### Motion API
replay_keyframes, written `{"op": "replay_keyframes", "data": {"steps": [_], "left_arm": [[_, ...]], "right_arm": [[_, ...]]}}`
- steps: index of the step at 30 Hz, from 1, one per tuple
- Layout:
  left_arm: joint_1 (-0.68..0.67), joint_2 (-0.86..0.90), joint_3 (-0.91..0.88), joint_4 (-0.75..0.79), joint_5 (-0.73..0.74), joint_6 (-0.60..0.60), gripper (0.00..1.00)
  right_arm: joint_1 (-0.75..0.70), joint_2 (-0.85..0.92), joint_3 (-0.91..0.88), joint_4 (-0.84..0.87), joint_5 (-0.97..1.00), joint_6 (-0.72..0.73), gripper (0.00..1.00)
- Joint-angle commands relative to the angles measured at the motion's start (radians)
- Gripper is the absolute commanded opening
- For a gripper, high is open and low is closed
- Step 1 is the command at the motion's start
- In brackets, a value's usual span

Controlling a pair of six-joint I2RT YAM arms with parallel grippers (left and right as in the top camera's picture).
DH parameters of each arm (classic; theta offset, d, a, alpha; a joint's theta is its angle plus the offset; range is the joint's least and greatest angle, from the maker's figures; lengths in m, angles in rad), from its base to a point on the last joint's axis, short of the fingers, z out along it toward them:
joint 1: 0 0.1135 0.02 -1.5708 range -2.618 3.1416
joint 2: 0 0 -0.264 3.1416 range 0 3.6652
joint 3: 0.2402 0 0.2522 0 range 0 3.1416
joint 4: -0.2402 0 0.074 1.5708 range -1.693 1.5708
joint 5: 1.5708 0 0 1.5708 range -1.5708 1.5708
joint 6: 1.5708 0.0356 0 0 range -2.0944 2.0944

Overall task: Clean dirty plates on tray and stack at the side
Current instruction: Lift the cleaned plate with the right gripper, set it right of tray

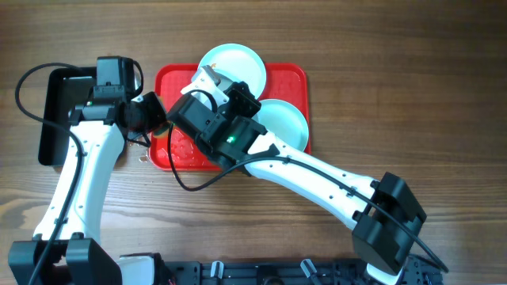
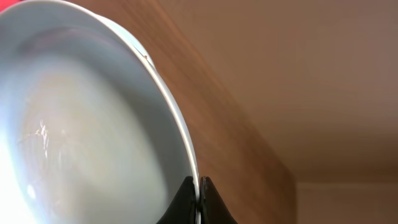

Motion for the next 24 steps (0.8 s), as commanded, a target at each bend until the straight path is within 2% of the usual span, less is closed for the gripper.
{"op": "replay_keyframes", "data": {"steps": [1,10,15,18,24], "left_arm": [[0.006,0.005,0.008,0.0,0.016,0.016,0.04],[0.006,0.005,0.005,0.001,0.015,0.016,0.04],[0.006,0.006,-0.022,0.017,0.015,0.016,0.04],[0.006,0.014,-0.035,0.023,0.015,0.017,0.04],[0.006,0.036,-0.035,0.018,0.015,0.035,0.04]], "right_arm": [[0.004,-0.019,0.018,-0.002,-0.069,0.105,0.04],[0.003,-0.019,0.018,-0.011,-0.107,0.115,0.04],[-0.004,-0.019,0.018,-0.016,-0.196,0.189,0.04],[-0.024,-0.019,0.018,-0.027,-0.28,0.264,0.04],[-0.165,-0.019,0.018,-0.072,-0.608,0.433,0.04]]}}
